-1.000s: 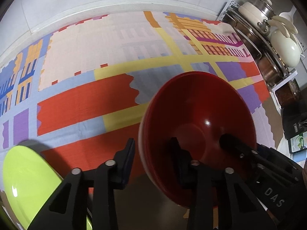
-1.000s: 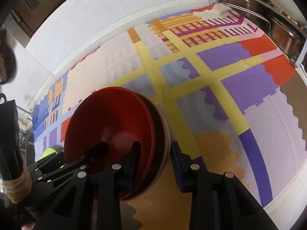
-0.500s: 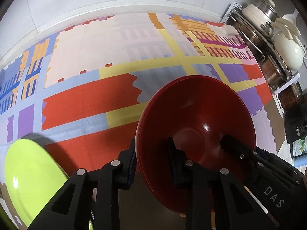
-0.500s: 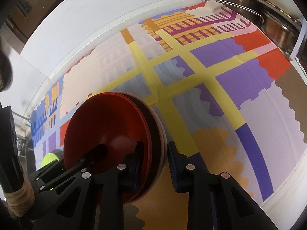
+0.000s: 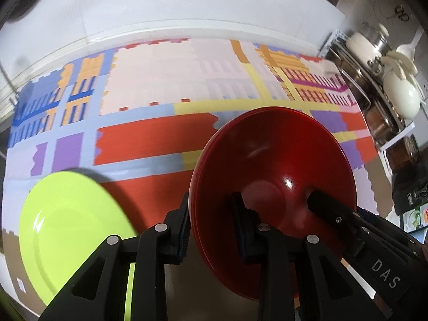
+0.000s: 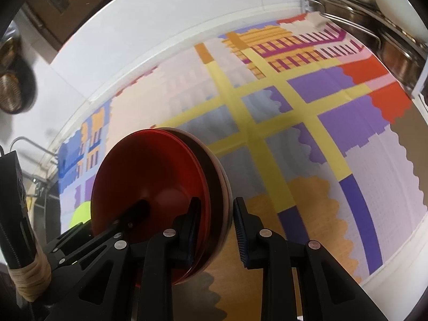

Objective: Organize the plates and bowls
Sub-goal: 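Lower the red-and-black bowl into the pink bowl on the green plate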

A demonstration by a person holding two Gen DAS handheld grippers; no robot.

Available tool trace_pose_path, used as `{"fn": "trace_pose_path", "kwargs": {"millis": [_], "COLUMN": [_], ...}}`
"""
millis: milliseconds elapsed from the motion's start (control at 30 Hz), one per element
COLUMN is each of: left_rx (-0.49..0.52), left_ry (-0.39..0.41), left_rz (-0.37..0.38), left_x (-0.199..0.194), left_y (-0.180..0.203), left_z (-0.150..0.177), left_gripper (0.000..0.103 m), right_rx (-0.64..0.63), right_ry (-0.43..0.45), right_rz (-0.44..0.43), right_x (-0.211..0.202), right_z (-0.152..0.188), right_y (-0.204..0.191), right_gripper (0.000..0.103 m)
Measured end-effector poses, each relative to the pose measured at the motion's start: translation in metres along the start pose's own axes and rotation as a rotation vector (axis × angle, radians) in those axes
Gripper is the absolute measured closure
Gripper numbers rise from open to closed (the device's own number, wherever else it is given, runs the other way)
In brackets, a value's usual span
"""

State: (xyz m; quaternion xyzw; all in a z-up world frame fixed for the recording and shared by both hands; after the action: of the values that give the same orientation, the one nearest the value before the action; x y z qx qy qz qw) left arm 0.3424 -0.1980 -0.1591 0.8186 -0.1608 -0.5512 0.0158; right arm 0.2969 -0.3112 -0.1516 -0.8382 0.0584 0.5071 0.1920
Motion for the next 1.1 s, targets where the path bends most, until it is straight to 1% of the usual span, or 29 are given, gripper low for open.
{"fn": "trace_pose_path", "kwargs": {"millis": [267, 467, 767, 1100], "left_rx": [-0.084, -0.160, -0.255, -0.307], "left_ry": [0.069, 0.101, 0.124, 0.120], "left_rz": [-0.031, -0.068, -0.122, -0.152], "left_x": [-0.033, -0.054, -0.079, -0.095], "left_y": [-0.030, -0.063, -0.119, -0.172], "left_z": [0.006, 0.015, 0.031, 0.044], "left_gripper": [0.075, 0.074, 0.075, 0.075], "right_rx": [-0.081, -0.165, -0.264, -0.317], "right_ry": [0.028, 0.035, 0.006, -0.031], "right_rz": [-0.053, -0.109, -0.179, -0.215], "right_x": [-0.014, -0.020, -0.016, -0.007], "right_z": [0.000, 0.005, 0.021, 0.041], "right_y": [-0.029, -0.065, -0.122, -0.179], "right_gripper": [0.077, 0.077, 0.077, 0.077]}}
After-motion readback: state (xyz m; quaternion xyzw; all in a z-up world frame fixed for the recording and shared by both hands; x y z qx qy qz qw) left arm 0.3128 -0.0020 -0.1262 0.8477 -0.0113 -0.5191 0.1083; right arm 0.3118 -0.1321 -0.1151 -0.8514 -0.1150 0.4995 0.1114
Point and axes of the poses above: each gripper's, at about its wrist camera, not at the fingertips, and x roughly the way its jaws point, y to its right, z to its underside, the point moved 10 cm from there along x, roughly the way its jaws point, and after that the axes turned 5 degrees about -x, right-handed, at the moved point
